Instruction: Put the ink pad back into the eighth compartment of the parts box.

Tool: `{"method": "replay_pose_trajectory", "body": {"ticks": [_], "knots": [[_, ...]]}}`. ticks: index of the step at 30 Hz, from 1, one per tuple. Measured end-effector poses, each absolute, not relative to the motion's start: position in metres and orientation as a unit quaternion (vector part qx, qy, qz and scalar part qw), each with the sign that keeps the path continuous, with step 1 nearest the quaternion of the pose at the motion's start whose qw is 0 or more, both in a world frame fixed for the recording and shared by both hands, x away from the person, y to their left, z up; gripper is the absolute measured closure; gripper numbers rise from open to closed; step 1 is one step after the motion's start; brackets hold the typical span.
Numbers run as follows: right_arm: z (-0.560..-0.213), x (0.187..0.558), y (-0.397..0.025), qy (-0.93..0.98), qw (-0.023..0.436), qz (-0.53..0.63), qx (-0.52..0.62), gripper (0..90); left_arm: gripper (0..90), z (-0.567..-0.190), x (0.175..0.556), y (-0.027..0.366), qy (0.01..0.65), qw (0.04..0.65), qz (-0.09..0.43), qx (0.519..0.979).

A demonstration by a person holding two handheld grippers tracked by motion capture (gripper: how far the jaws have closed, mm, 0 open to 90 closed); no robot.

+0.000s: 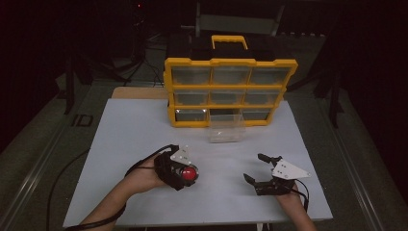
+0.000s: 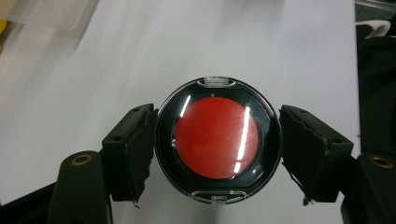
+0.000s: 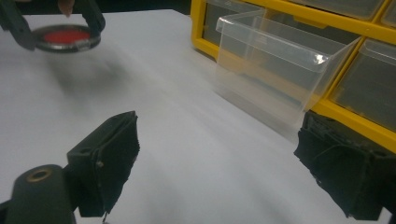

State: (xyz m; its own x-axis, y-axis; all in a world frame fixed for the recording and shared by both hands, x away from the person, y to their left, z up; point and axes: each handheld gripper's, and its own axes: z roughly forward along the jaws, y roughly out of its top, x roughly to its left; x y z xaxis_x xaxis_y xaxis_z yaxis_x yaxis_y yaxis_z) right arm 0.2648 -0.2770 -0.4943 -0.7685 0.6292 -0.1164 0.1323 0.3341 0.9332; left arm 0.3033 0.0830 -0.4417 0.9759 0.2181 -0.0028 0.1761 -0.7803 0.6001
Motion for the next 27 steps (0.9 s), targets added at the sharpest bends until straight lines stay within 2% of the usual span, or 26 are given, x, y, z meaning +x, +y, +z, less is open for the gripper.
{"method": "replay_pose_trajectory", "body": {"ticks": [27], "knots": [[-0.493, 0.265, -0.278, 0.781, 0.241, 0.523, 0.242, 12.6, 29.9, -0.373, 0.322, 0.077, 0.069, 0.327, 0.036, 0.942]]}}
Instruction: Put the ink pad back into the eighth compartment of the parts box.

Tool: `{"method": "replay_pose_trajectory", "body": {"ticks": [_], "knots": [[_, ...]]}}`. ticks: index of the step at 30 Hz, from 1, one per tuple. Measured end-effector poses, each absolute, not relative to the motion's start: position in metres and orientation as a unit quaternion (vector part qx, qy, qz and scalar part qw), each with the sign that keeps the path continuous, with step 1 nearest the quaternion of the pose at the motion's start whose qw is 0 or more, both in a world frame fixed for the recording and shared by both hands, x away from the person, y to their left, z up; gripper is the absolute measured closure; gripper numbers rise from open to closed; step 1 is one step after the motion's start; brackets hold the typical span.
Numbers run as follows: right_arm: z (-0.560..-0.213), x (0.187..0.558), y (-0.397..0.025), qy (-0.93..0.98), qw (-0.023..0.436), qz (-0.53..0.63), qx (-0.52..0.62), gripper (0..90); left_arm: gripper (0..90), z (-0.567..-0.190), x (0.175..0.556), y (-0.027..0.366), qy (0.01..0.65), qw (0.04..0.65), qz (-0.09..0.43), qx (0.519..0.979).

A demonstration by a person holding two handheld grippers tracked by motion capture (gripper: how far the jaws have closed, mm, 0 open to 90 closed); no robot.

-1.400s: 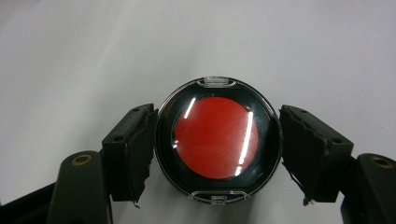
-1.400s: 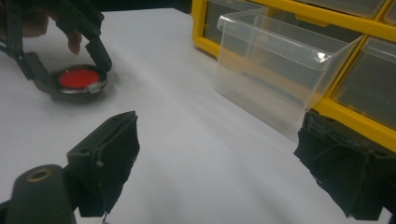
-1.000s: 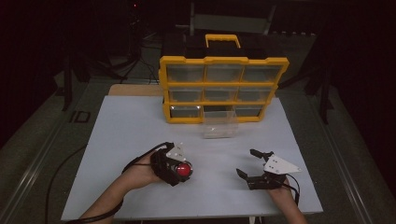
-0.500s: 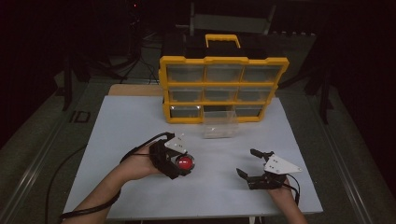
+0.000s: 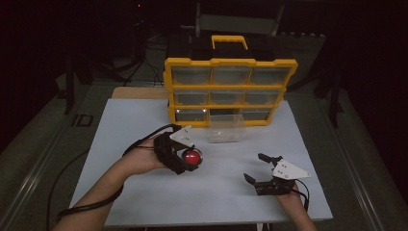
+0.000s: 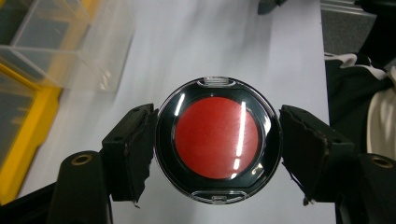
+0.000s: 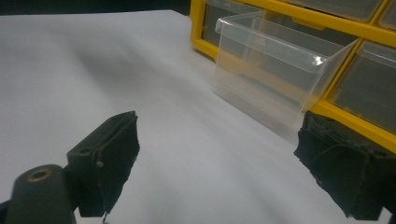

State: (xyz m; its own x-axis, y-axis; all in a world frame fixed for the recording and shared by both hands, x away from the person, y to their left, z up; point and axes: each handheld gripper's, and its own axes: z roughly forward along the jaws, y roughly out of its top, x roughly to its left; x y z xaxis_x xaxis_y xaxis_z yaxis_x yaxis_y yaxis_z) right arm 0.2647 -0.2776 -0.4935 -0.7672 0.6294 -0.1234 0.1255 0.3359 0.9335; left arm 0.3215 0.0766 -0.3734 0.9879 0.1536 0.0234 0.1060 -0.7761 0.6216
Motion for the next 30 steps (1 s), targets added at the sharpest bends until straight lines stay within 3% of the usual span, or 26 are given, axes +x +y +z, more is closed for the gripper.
{"method": "replay_pose_trajectory", "body": {"ticks": [30], "knots": [[-0.493, 0.264, -0.276, 0.782, 0.242, 0.523, 0.238, 12.6, 29.9, -0.344, 0.358, 0.054, 0.073, 0.357, 0.045, 0.930]]}}
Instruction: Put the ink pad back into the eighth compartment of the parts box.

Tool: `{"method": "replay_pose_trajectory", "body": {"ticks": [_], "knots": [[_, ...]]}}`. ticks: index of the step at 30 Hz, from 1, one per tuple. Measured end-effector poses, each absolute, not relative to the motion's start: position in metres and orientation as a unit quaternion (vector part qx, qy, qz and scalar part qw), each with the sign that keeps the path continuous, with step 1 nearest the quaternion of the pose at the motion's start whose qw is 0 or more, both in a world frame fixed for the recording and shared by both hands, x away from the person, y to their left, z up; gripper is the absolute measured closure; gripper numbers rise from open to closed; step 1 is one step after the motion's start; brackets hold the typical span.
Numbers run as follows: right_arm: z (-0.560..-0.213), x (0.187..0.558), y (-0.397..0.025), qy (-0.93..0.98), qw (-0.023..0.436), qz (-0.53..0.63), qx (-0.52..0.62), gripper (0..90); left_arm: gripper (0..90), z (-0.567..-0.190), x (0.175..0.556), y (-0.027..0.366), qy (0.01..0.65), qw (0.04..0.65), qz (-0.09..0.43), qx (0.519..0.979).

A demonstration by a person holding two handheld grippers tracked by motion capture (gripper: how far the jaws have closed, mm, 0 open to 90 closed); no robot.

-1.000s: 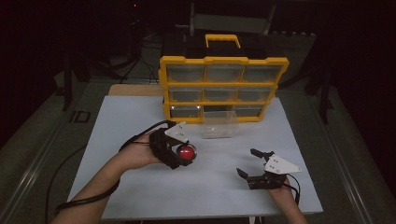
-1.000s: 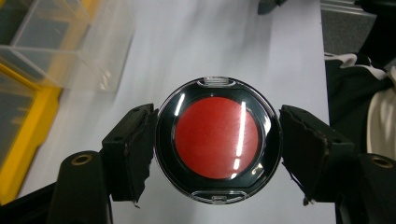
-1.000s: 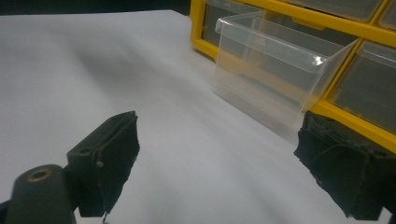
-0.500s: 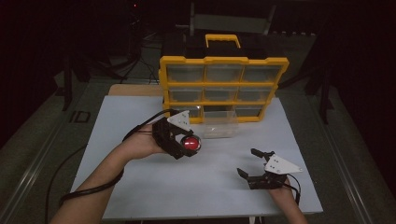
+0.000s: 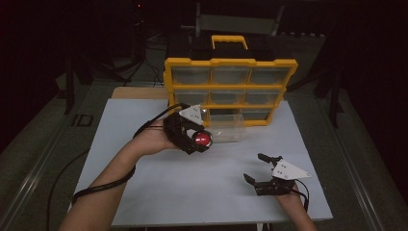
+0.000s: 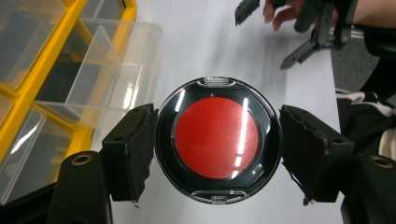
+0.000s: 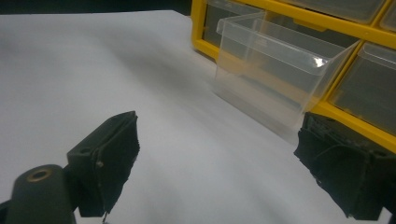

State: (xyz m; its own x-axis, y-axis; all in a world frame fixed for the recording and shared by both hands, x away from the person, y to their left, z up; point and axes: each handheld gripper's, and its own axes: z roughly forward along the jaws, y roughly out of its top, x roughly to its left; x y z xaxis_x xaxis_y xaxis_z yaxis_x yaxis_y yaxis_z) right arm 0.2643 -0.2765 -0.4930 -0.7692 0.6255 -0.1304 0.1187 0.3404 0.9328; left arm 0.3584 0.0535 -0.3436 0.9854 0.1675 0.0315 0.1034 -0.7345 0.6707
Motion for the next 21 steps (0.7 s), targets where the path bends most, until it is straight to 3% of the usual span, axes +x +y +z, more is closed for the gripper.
{"method": "replay_pose_trajectory", "body": {"ticks": [21], "knots": [[-0.493, 0.264, -0.277, 0.782, 0.242, 0.524, 0.237, 12.6, 29.9, -0.332, 0.391, 0.019, 0.092, 0.380, 0.053, 0.919]]}}
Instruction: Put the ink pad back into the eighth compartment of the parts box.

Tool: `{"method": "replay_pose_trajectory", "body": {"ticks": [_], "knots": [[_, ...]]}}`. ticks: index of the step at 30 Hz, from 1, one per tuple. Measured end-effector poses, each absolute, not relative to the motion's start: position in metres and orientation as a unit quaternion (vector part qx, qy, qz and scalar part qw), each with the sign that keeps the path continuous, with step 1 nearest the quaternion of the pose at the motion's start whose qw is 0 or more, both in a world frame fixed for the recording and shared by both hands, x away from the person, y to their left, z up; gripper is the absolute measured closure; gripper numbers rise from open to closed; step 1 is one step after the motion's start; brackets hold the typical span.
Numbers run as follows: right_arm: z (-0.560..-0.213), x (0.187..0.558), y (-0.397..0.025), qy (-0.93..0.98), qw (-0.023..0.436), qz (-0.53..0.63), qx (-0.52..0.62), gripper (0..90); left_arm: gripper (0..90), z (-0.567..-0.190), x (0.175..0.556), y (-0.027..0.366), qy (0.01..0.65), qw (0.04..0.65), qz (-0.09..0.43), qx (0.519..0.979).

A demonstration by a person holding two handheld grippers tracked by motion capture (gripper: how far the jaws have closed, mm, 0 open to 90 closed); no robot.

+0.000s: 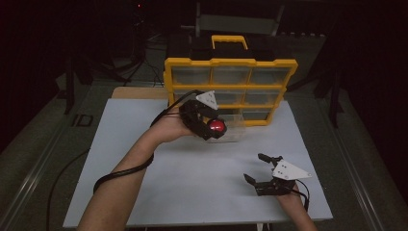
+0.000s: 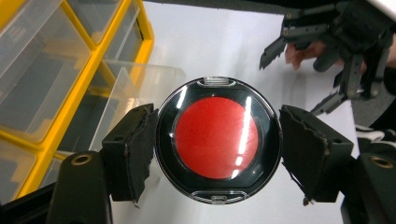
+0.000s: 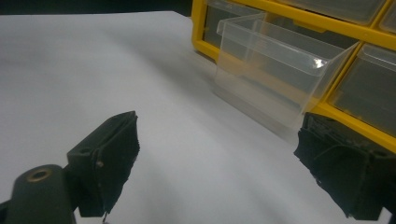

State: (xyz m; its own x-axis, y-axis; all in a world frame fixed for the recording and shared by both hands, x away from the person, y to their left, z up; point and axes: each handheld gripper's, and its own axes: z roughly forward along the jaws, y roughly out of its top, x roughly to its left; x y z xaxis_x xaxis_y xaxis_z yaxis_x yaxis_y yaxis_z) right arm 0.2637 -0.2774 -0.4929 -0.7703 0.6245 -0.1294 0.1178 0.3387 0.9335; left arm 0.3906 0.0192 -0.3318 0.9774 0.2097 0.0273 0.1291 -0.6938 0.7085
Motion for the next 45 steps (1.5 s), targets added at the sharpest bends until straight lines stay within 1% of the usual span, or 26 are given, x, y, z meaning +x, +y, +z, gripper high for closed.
{"method": "replay_pose_trajectory", "body": {"ticks": [2, 8, 10, 11, 12, 17, 28, 34, 38, 45], "knots": [[-0.493, 0.264, -0.277, 0.781, 0.241, 0.524, 0.238, 12.6, 29.9, -0.330, 0.394, 0.018, 0.095, 0.382, 0.047, 0.918], [-0.492, 0.264, -0.278, 0.780, 0.241, 0.526, 0.238, 12.6, 29.9, -0.330, 0.403, 0.010, 0.105, 0.382, 0.056, 0.916], [-0.492, 0.264, -0.278, 0.780, 0.241, 0.526, 0.238, 12.6, 29.9, -0.331, 0.404, 0.007, 0.106, 0.388, 0.050, 0.914], [-0.492, 0.264, -0.278, 0.780, 0.241, 0.526, 0.237, 12.6, 29.9, -0.331, 0.405, 0.006, 0.108, 0.389, 0.057, 0.913], [-0.492, 0.264, -0.278, 0.780, 0.240, 0.527, 0.238, 12.6, 29.9, -0.332, 0.406, 0.004, 0.110, 0.391, 0.051, 0.913], [-0.493, 0.264, -0.278, 0.780, 0.239, 0.527, 0.237, 12.6, 29.9, -0.334, 0.413, -0.005, 0.119, 0.393, 0.052, 0.910], [-0.492, 0.264, -0.280, 0.777, 0.238, 0.531, 0.239, 12.6, 29.8, -0.340, 0.427, -0.022, 0.139, 0.394, 0.071, 0.906], [-0.492, 0.264, -0.280, 0.777, 0.237, 0.533, 0.238, 12.6, 29.8, -0.350, 0.434, -0.029, 0.151, 0.387, 0.078, 0.906], [-0.492, 0.264, -0.280, 0.777, 0.236, 0.534, 0.238, 12.6, 29.8, -0.359, 0.440, -0.030, 0.160, 0.386, 0.068, 0.906], [-0.493, 0.266, -0.281, 0.776, 0.233, 0.535, 0.239, 12.6, 29.8, -0.375, 0.450, -0.035, 0.180, 0.362, 0.066, 0.912]]}}
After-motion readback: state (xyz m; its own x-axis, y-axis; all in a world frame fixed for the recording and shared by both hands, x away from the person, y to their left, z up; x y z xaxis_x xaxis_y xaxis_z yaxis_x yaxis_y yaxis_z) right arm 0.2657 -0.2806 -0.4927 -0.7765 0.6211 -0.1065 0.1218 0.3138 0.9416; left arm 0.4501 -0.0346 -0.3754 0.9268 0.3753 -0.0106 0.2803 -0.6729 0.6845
